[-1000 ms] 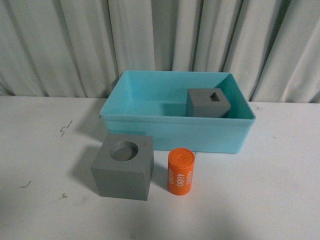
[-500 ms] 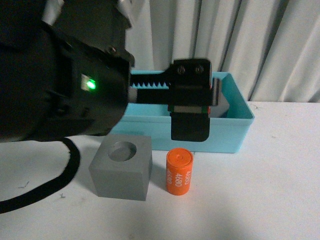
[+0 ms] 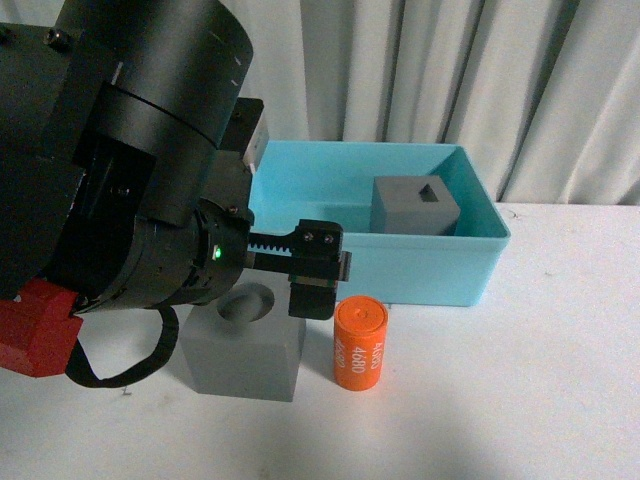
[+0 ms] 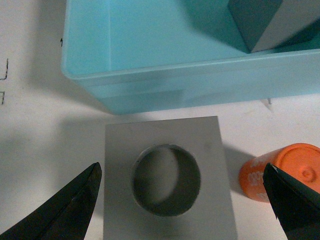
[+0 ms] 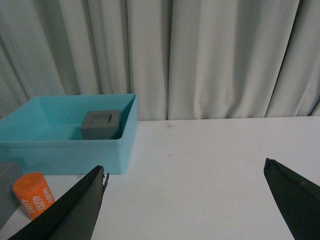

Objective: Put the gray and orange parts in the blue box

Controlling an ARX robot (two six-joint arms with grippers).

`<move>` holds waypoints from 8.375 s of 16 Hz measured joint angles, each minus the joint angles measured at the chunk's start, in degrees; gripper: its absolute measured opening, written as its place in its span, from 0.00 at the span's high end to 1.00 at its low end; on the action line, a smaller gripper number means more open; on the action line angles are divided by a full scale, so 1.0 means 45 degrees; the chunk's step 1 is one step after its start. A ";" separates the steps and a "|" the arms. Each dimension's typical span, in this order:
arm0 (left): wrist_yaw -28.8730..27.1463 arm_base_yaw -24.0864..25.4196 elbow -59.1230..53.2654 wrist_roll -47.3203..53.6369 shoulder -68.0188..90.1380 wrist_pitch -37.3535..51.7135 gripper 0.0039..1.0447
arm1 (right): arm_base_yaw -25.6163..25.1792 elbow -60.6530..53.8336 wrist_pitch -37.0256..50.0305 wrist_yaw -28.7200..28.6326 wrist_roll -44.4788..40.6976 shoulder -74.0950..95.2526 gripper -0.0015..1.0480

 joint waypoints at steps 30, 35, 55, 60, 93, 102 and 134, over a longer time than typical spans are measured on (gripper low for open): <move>0.0505 0.1132 -0.0330 0.0563 0.1700 0.1122 0.55 | 0.0000 0.0000 0.0000 0.0000 0.0000 0.0000 0.06; 0.0670 0.0636 -0.0559 -0.0015 0.1083 0.0588 0.81 | 0.0000 0.0000 0.0000 0.0005 0.0000 0.0000 0.06; 0.0078 0.1632 0.9107 0.1525 0.4439 -0.2720 0.84 | 0.0000 0.0000 0.0000 0.0005 0.0000 0.0000 0.06; 0.0112 0.2069 0.9117 0.1904 0.5367 -0.2477 0.84 | 0.0000 0.0000 0.0000 0.0005 0.0000 0.0000 0.06; 0.3759 0.6237 -1.0924 0.2356 -1.9938 0.0199 0.99 | 0.0000 0.0000 0.0010 0.0005 -0.0019 -0.0005 0.06; 0.3750 0.6266 -1.0914 0.2361 -2.2479 -0.2433 0.99 | 0.0000 0.0000 -0.0005 0.0000 -0.0024 0.0000 0.06; 0.3755 0.6266 -1.0914 0.2370 -2.2479 -0.2472 0.06 | 0.0277 1.0943 -0.1277 -1.0302 -0.9753 2.2110 0.06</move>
